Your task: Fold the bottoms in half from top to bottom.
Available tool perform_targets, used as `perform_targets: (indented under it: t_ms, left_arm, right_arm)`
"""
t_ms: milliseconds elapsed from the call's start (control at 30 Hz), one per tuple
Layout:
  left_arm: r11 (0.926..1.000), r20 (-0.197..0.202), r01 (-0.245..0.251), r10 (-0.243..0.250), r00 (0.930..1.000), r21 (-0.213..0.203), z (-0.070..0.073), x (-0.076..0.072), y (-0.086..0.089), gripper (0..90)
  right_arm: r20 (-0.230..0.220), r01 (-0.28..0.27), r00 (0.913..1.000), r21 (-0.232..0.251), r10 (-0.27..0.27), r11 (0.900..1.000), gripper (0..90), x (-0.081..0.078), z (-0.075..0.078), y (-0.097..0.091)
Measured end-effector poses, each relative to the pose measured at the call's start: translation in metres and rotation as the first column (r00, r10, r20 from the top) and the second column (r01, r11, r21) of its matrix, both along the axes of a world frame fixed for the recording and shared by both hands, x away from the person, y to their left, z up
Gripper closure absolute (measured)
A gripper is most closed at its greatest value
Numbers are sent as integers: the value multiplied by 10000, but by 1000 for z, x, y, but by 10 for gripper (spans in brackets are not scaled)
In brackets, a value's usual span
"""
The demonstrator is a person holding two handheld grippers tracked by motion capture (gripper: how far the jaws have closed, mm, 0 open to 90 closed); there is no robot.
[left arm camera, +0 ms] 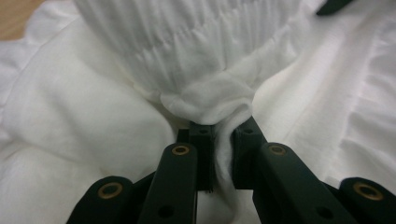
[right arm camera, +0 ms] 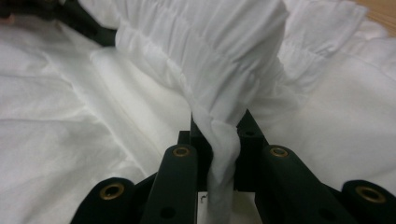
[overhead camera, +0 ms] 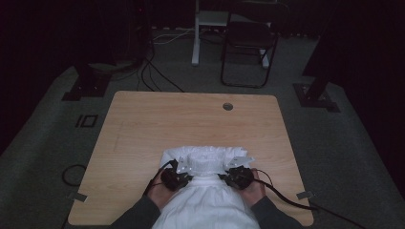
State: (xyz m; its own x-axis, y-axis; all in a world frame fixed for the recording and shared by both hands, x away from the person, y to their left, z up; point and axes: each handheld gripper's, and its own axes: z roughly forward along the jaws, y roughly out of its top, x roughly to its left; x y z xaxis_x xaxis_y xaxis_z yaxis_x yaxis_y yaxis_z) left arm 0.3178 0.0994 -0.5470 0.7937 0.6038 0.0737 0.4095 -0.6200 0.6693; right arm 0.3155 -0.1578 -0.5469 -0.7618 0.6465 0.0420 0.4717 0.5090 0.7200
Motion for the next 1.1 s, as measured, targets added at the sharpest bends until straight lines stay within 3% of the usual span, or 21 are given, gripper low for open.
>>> perform_targets:
  t_ms: [167, 233, 267, 300, 433, 500, 533, 733, 867, 1000, 1100]
  left_arm:
    - [9996, -72, -239, 241, 9997, 161, 3, 29, -2, 822]
    - [9993, -15, -334, 335, 9994, 187, 3, 34, -4, 821]
    - [9977, 4, -589, 589, 9983, 336, 5, 42, -8, 821]
    - [9967, -51, -751, 753, 9972, 303, 5, 45, -10, 820]
    - [9946, 111, -946, 942, 9955, 423, 6, 56, -15, 816]
    - [9935, 230, -992, 980, 9949, 554, 6, 64, -14, 816]
    - [9913, 445, -1078, 1046, 9935, 754, 6, 75, -11, 818]
    - [9817, 698, -1538, 1466, 9867, 1122, 9, 115, -3, 819]
    - [9742, 569, -2028, 1979, 9786, 990, 10, 134, -6, 820]
    - [9609, 693, -2492, 2423, 9677, 1205, 11, 151, -21, 821]
    - [9475, 756, -2875, 2792, 9572, 1403, 12, 161, -29, 821]
  right_arm:
    - [-18, 201, 9998, -57, -201, 9998, 813, 17, -9, 5]
    - [76, 254, 9997, -135, -253, 9996, 813, 23, -9, 5]
    - [269, 296, 9992, -263, -289, 9992, 813, 30, -9, 6]
    - [575, 438, 9975, -495, -409, 9978, 813, 50, -8, 7]
    - [626, 630, 9962, -459, -601, 9970, 811, 87, -7, 9]
    - [538, 723, 9961, -406, -700, 9966, 811, 95, -6, 11]
    - [480, 873, 9952, -480, -850, 9950, 809, 106, -5, 17]
    - [124, 976, 9952, -178, -974, 9951, 800, 120, -4, 27]
    - [-11, 1272, 9919, -2, -1272, 9919, 801, 135, -4, 28]
    - [168, 1928, 9811, -158, -1925, 9811, 803, 157, -2, 27]
    - [157, 2532, 9674, -182, -2530, 9672, 804, 171, -1, 27]
